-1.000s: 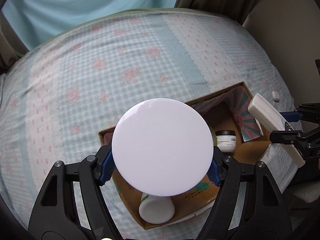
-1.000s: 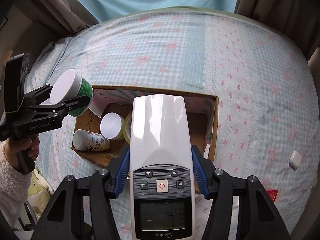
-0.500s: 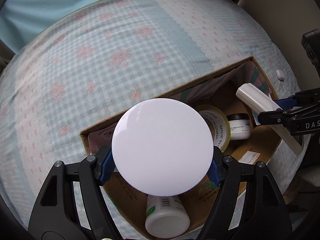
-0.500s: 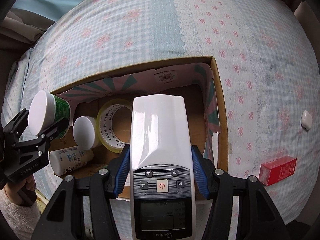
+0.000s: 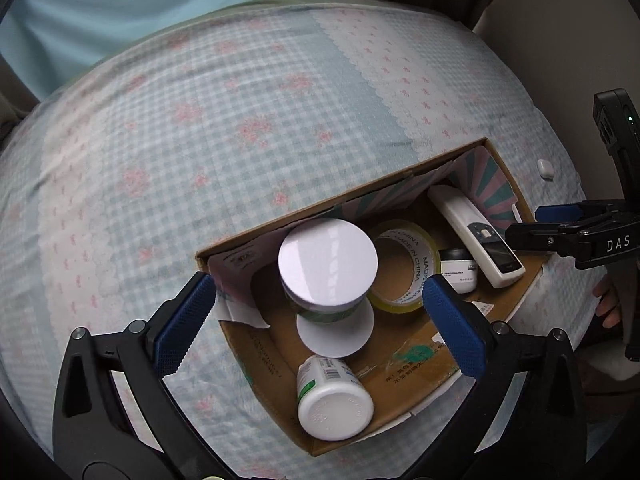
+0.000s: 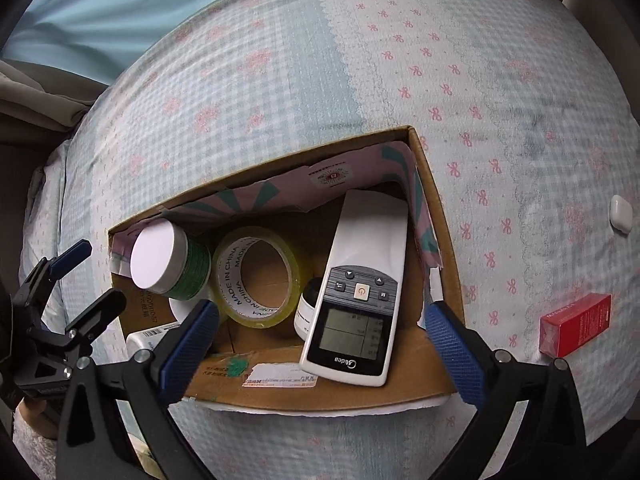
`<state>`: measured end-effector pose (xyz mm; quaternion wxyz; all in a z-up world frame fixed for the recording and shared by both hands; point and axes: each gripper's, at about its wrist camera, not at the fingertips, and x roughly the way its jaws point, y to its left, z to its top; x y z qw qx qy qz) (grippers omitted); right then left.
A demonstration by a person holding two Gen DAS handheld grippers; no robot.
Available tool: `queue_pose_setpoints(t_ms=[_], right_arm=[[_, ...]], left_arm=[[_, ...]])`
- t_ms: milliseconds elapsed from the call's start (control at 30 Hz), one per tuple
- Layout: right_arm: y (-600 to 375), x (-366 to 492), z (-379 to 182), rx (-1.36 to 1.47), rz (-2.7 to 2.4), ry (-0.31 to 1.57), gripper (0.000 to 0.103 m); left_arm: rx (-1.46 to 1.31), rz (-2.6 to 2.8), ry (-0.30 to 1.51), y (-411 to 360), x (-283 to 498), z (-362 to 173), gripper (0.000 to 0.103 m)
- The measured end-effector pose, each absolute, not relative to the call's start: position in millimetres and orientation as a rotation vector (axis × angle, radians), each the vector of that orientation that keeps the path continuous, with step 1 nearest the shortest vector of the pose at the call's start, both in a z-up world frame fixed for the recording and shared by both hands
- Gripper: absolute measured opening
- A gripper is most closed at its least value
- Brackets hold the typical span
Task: Organize rigid objects
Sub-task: 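Lift both tools out of the box toward the red box and earbuds case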
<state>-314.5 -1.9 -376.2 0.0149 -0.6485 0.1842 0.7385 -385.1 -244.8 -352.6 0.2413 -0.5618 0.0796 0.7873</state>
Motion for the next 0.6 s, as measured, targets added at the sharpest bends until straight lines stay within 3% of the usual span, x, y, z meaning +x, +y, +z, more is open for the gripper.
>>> queue_pose_setpoints(t_ms=[600], right_arm=[[-2.3, -283.9, -309.8, -1.914, 2.402, 0.491, 0.103]], left_arm=[[-1.487, 2.243, 0.103, -253.8, -335.5, -285.8, 0.103]])
